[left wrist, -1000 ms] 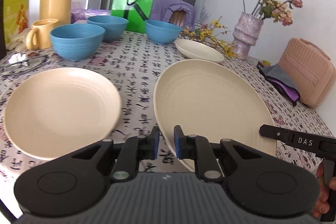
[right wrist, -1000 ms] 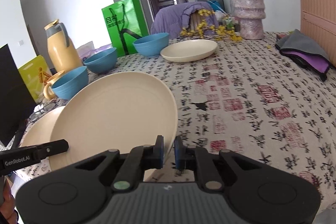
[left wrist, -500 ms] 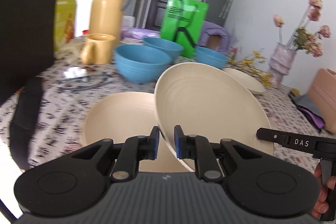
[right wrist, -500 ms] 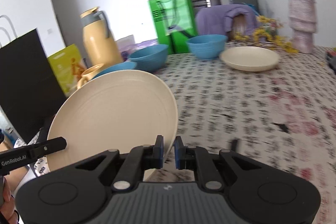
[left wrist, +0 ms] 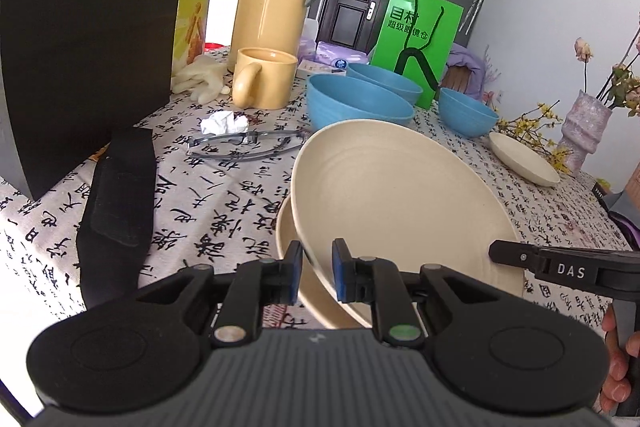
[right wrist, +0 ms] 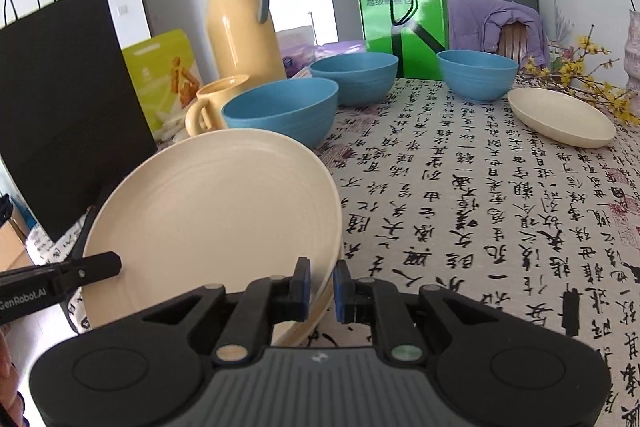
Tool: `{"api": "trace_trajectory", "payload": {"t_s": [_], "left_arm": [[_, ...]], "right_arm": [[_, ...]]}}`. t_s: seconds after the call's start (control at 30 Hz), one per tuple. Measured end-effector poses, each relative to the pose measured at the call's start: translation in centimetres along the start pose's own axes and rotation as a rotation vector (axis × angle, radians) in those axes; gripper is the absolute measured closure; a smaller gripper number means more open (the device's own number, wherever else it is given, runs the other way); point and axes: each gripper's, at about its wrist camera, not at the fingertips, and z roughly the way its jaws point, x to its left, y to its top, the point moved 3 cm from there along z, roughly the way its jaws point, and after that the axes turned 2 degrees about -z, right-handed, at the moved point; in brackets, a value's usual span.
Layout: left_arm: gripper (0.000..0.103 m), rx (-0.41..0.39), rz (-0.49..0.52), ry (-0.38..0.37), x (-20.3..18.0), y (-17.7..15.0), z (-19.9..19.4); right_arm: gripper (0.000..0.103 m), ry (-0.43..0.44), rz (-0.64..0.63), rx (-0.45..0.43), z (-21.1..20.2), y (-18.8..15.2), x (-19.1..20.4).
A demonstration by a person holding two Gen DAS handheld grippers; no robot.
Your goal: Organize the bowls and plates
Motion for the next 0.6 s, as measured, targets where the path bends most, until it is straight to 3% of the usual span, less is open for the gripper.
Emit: {"api": "trace_trajectory", "payload": {"t_s": [0.1,0.17,0.33,0.6], "left_arm": [[0.085,0.005,0.013,-0.003,0.2,-0.3,0.2],[0.078,-0.004,0.031,0.005,0.2,-0.6,0.4],[0.078,0.004,0.051,0.006,0.2,-0.9,0.4],[0.078,-0.049,0.081,0.01,-0.8,-0.2,-1.3]], "right_arm": [[0.086,-0.049,-0.048,-0.004,0.4,-0.2,0.8],[0.086,-0.062,-0.071,-0.014,0.5,-0.2,1.1],[0.086,-0.06,-0.073,-0.021,0.2,-0.1,1.2],[0.086,-0.05,-0.056,-0.066,-1.8,-0.1,0.6]]}}
